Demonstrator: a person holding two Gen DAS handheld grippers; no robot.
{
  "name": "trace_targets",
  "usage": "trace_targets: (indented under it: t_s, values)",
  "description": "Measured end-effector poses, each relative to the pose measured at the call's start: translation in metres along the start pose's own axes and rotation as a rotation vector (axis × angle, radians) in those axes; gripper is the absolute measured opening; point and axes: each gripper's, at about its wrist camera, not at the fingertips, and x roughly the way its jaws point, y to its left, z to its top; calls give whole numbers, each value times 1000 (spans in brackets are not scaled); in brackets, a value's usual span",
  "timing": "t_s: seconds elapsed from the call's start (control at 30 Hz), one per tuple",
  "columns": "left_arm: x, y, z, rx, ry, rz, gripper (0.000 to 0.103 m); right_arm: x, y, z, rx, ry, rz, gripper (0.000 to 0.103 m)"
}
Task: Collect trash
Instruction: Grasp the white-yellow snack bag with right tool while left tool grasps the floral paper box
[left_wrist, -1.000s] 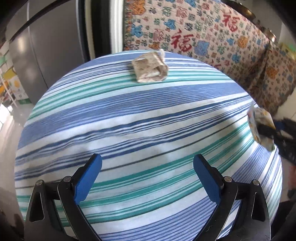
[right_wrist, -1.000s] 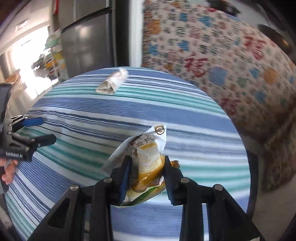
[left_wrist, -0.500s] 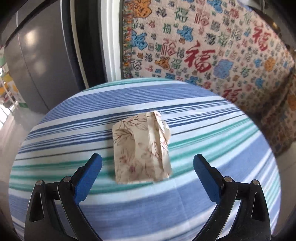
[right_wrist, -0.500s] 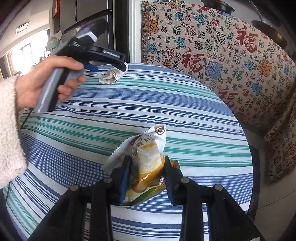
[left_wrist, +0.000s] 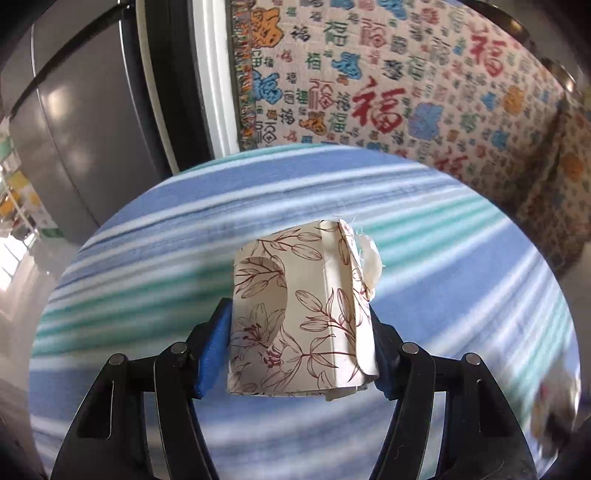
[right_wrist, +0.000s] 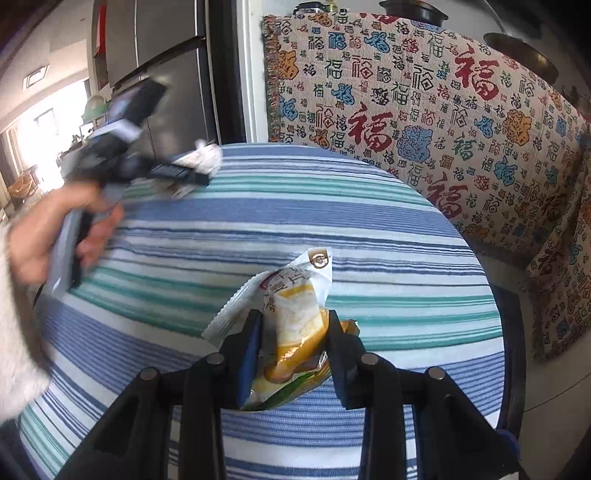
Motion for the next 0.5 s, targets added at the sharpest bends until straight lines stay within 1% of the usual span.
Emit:
trace_targets:
  t_s: [0.07,0.13,0.17,0.23,0.27,0.3,0.33,0.37,0.43,0.5]
  values:
    - [-26,-1,-27,41,11,-4,67,5,1,3,17,-2,12,35]
    - [-44,0,-50,57,12,-8,67,12,3,5,29,0,5,38]
    - [-51,1,-61,52,17,-13,68,18,4,5,38,9,7,42]
    - [-55,2,-76,32,33,-24,70,25,8,5,43,37,16,73]
    - [-53,3,-79,32,46,-21,81,27,11,5,36,44,12,78]
    - [-48,2,-82,35,66,-17,88,28,14,5,27,47,6,82]
    - [-43,2,-86,36,84,-15,96,30,18,4,15,61,-4,84]
    - [-38,3,-89,36,98,-14,97,33,21,2,7,85,-11,84]
    - [-34,5,-93,39,90,-3,103,39,26,-2,-17,115,-43,90]
    - [-35,8,-93,45,70,-20,103,40,27,-5,-25,116,-47,91]
